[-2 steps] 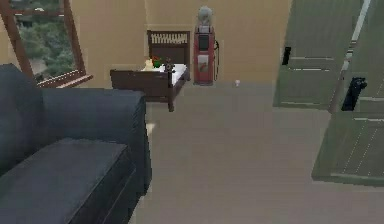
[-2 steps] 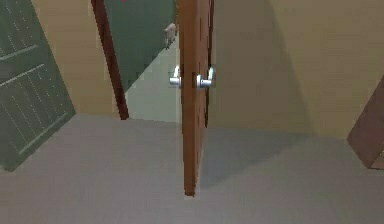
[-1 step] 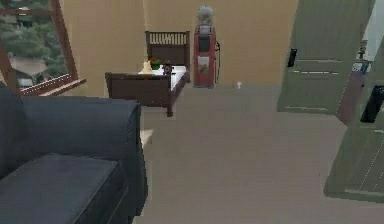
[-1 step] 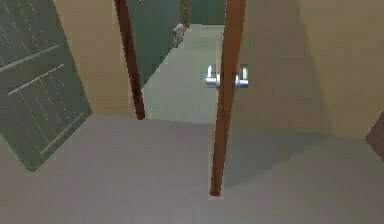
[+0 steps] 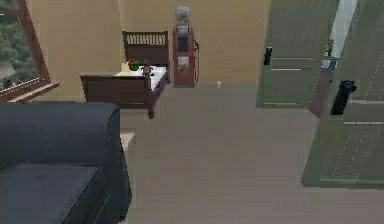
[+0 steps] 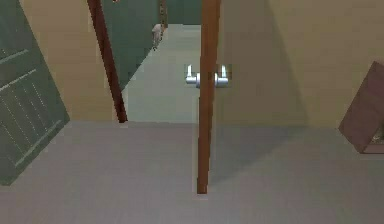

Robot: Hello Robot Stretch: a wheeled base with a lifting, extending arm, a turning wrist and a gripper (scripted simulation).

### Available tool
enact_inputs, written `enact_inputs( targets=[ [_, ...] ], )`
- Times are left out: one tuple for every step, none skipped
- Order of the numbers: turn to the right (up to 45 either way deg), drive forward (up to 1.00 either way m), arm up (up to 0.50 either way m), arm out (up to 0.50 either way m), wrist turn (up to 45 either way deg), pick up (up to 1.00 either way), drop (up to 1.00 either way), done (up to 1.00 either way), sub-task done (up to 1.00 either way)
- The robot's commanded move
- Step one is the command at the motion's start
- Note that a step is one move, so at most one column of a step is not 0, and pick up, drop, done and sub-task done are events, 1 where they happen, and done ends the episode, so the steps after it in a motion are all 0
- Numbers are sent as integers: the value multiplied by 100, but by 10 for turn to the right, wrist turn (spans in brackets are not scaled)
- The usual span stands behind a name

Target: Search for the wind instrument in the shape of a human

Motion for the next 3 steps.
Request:
enact_inputs(
  targets=[
    [0, 100, 0, 0, 0, 0, 0, 0, 0],
    [60, 0, 0, 0, 0, 0, 0, 0, 0],
    [0, 60, 0, 0, 0, 0, 0, 0, 0]
  ],
)
